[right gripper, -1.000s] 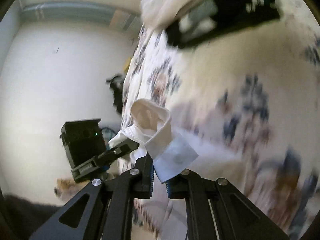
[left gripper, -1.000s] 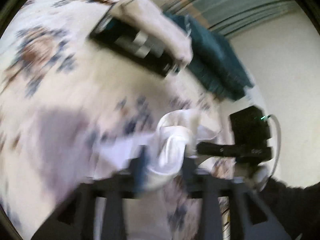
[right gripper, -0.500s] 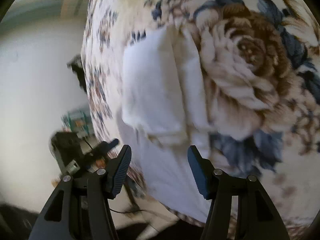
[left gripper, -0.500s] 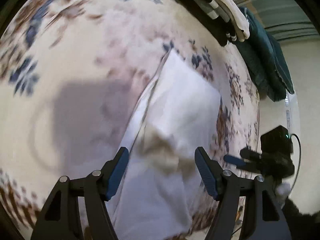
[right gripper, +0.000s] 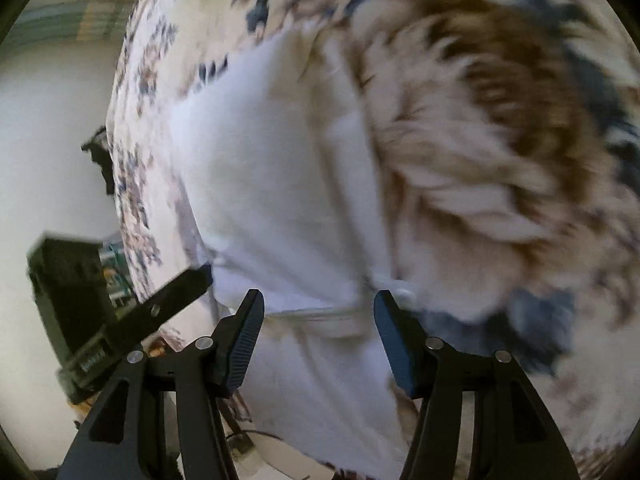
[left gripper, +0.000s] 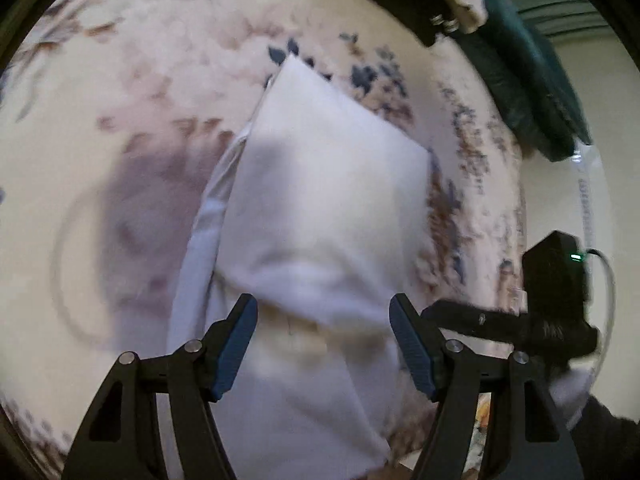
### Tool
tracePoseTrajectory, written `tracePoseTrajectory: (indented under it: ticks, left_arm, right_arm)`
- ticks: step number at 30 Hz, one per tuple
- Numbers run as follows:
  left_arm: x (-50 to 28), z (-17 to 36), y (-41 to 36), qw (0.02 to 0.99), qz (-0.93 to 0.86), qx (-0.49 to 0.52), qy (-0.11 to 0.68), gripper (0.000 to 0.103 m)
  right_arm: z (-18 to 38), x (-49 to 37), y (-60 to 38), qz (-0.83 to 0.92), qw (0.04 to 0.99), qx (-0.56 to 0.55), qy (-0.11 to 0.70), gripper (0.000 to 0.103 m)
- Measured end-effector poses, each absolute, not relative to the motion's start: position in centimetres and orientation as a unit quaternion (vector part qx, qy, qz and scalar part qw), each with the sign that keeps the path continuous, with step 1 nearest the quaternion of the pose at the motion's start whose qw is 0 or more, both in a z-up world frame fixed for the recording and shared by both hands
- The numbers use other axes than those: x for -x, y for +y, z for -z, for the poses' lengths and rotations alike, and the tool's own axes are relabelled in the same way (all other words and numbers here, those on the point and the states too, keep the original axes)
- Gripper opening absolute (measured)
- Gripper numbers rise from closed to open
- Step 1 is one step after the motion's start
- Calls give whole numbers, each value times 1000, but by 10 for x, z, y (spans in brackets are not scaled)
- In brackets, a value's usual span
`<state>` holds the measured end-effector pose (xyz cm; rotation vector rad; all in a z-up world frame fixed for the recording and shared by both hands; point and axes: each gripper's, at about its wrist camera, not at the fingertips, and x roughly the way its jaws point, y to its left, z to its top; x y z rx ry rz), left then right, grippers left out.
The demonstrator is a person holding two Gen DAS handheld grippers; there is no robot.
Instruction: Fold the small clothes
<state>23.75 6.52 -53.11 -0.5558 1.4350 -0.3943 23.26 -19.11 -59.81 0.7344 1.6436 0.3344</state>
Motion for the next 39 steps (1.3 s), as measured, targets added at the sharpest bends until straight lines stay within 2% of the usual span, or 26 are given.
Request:
tracePoseTrajectory:
  ticks: [1, 3, 5, 10, 12, 16, 22, 23, 24, 25, 26, 28, 29, 35, 39]
  left_arm:
    - [-226, 523, 74, 698, 179, 257, 644, 67]
    - [-201, 516, 91, 682, 178, 263, 659, 78]
    - [-176, 518, 106, 671, 159, 265, 674, 81]
    - [-104, 556, 144, 633, 100, 288, 712, 81]
    - [-84, 575, 148, 622, 95, 285, 723, 81]
    - [-67, 604, 140, 602, 102, 292, 736, 81]
    - [-69, 606, 125, 617, 91, 283, 729, 79]
    - [-69, 604, 123, 620, 91, 280, 727, 75]
    - [-68, 601, 117, 623, 91, 273, 728, 52]
    - [-66, 599, 116, 623, 90, 267, 730, 35]
    - [-65, 600, 115, 620, 95, 269, 731, 5]
    - [-61, 596, 114, 621, 99, 280, 725, 5]
    - [-61, 594, 113, 624, 98, 276, 724, 5]
    - [-66, 575, 113, 625, 101, 302, 712, 4]
    - [-83, 543, 116, 631, 109, 342, 688, 4]
  right_arm:
    - [594, -221, -204, -143, 601, -329, 714, 60]
    - [590, -199, -221, -136, 585, -337, 725, 60]
    - [596, -168, -232, -123, 560, -343, 744, 60]
    - [636, -86, -240, -104, 482, -387, 779, 60]
    - [648, -60, -240, -106, 481, -387, 779, 60]
    - [669, -35, -226, -132, 470, -419, 765, 60]
    - [686, -28, -211, -158, 459, -438, 757, 60]
    - [686, -30, -205, -158, 459, -440, 756, 60]
    - [686, -29, -205, -159, 460, -439, 755, 59]
    - [686, -27, -205, -162, 458, -442, 754, 50]
    - [687, -26, -203, -160, 456, -440, 757, 25]
    - [690, -30, -191, -161, 456, -444, 755, 12]
    - [688, -30, -188, -158, 460, -441, 754, 10]
    - [660, -37, -179, -184, 470, -452, 735, 7]
    - [629, -54, -179, -213, 482, -463, 713, 7]
